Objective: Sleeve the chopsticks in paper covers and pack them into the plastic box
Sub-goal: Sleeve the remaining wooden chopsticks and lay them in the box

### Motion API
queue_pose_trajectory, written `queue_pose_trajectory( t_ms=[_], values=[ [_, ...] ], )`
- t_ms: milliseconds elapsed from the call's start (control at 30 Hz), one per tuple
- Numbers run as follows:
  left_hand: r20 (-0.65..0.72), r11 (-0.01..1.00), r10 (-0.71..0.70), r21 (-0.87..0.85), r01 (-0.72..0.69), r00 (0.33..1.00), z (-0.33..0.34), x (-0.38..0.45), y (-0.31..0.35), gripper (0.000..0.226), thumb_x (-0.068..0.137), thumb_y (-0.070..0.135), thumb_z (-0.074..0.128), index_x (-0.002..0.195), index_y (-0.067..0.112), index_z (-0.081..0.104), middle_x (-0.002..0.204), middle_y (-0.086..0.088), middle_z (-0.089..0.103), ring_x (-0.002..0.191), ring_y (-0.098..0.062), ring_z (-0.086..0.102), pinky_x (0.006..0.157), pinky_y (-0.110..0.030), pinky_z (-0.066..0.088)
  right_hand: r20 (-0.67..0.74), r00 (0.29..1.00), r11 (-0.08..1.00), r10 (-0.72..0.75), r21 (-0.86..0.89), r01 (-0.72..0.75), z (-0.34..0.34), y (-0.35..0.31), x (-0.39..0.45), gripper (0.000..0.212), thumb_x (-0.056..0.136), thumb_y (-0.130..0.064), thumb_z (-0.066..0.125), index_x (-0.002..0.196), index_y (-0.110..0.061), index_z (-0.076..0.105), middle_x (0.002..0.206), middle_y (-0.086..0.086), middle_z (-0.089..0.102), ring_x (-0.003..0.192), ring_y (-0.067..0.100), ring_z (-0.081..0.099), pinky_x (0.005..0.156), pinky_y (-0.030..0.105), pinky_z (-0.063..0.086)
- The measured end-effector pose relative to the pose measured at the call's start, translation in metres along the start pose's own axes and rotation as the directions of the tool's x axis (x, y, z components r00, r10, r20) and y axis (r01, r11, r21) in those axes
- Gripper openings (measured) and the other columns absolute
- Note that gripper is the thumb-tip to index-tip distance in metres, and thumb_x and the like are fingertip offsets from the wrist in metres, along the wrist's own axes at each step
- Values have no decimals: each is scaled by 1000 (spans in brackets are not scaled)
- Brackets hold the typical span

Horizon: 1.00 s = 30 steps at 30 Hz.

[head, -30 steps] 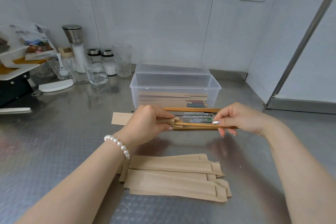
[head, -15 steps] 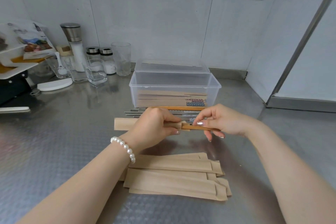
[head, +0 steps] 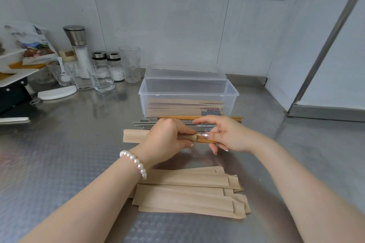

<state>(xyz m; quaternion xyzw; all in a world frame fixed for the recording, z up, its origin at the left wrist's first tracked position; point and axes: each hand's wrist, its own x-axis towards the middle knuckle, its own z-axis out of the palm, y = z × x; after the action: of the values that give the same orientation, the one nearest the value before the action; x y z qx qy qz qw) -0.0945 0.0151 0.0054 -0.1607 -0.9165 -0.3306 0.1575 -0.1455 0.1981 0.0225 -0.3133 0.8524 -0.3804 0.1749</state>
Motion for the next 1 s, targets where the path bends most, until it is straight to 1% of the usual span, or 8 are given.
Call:
queue_pose_trajectory(
  t_ms=[100, 200, 300, 400, 467, 633, 867, 1000],
  values=[
    [2, 1000, -13, -9, 13, 1000, 0, 0, 0, 30, 67, 14, 79, 96, 13, 72, 85, 0, 70, 76, -10, 58, 74, -15, 41, -1, 1000, 1000, 1, -5, -1, 3, 1, 2, 43, 97, -8, 42, 129, -37, 40, 50, -2, 59, 38, 5, 39, 50, 25, 37],
    [9, 999, -50, -19, 51, 999, -2, 1, 0, 31, 67, 15, 79, 97, 16, 72, 89, 1, 71, 84, -15, 63, 83, -23, 46, -66, 998, 1000, 9, 3, -9, -2, 3, 1, 37, 98, -9, 39, 121, -37, 42, 58, -4, 60, 56, 10, 50, 61, 23, 43],
    [-42, 991, -132, -12, 132, 990, -11, 2, -4, 30, 68, 15, 78, 97, 17, 72, 92, 2, 70, 90, -14, 63, 87, -25, 46, -241, 970, 993, 35, -98, -60, -20, 14, -3, 19, 95, -11, 48, 97, -26, 59, 70, -6, 59, 68, 9, 51, 63, 13, 39],
    [-80, 969, -246, 15, 248, 966, -21, 3, -13, 32, 69, 17, 78, 100, 20, 71, 95, 6, 69, 95, -13, 61, 89, -28, 46, -278, 954, 975, 111, -155, -159, -34, 30, -8, 23, 82, -9, 67, 67, -25, 64, 69, -4, 61, 69, 12, 52, 66, 23, 41],
    [-79, 955, -292, 24, 295, 953, -25, 3, -17, 32, 69, 18, 77, 100, 22, 70, 97, 7, 70, 98, -13, 61, 91, -32, 47, -275, 949, 964, 155, -169, -206, -36, 35, -10, 28, 76, -10, 73, 59, -30, 64, 67, -1, 62, 66, 12, 51, 68, 28, 41],
    [-77, 948, -313, 31, 316, 947, -27, 3, -17, 37, 67, 19, 79, 102, 21, 70, 99, 6, 69, 97, -12, 60, 91, -27, 45, -244, 955, 965, 168, -157, -210, -33, 36, -8, 23, 67, -12, 81, 58, -28, 67, 54, -9, 54, 50, 4, 43, 56, 20, 36],
    [-56, 952, -301, 35, 304, 952, -25, 3, -15, 41, 64, 21, 81, 104, 20, 69, 92, 12, 64, 95, -9, 58, 87, -20, 41, -229, 960, 954, 163, -213, -213, -31, 38, -6, 20, 70, -16, 80, 62, -26, 65, 64, -5, 54, 56, 6, 43, 55, 18, 34],
    [-49, 955, -294, 30, 296, 955, -26, 3, -14, 40, 64, 22, 81, 102, 23, 69, 87, 15, 62, 93, -9, 59, 87, -23, 44, -224, 964, 955, 145, -224, -196, -31, 38, -6, 22, 75, -13, 75, 62, -25, 61, 70, -6, 53, 60, 5, 43, 55, 12, 33]
  ],
)
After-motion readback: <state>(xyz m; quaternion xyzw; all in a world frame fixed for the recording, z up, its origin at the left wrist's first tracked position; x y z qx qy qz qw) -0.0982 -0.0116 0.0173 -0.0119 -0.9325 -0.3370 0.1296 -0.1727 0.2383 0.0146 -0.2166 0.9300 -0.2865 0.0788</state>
